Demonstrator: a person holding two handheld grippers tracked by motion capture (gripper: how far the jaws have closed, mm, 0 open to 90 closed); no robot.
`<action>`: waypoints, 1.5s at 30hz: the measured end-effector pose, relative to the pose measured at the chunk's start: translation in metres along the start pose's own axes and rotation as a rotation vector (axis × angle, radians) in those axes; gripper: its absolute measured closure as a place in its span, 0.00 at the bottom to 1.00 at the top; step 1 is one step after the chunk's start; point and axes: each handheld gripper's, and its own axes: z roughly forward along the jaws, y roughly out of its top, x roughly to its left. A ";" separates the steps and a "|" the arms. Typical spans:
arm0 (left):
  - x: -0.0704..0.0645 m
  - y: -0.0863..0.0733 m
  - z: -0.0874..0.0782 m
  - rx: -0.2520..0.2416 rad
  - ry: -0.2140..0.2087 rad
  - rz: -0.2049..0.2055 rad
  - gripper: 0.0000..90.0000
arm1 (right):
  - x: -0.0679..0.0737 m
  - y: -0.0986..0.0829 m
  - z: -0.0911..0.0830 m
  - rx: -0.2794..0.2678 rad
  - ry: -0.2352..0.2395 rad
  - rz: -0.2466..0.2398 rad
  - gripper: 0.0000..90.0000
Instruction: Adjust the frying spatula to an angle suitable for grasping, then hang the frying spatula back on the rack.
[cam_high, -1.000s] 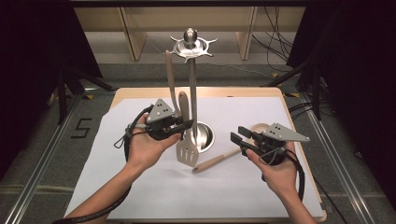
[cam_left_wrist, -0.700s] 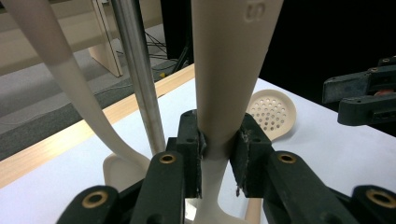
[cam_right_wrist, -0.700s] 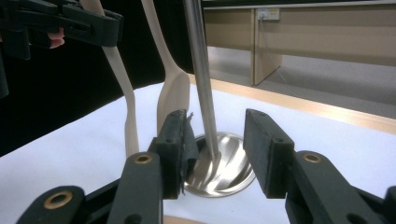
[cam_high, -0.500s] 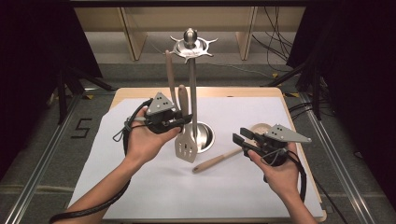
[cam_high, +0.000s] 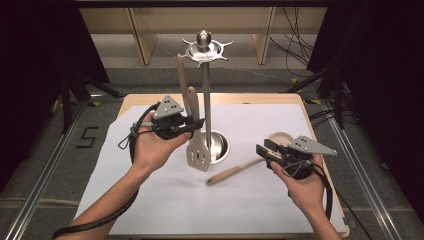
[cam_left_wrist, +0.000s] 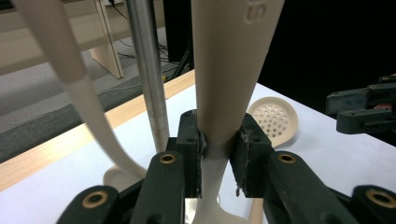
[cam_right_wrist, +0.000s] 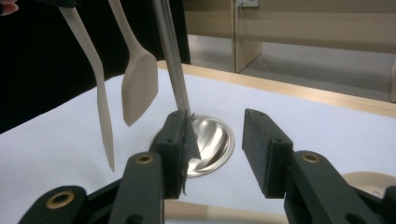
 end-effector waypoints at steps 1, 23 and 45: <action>0.000 0.000 0.000 0.000 -0.001 0.000 0.82 | -0.002 0.000 0.001 -0.006 -0.001 -0.031 0.68; 0.000 0.011 0.006 0.019 -0.001 -0.020 0.82 | -0.005 -0.003 -0.002 -0.014 0.004 -0.006 0.68; 0.000 0.031 0.006 0.005 0.018 0.004 0.82 | -0.002 -0.003 -0.004 -0.007 0.005 0.007 0.68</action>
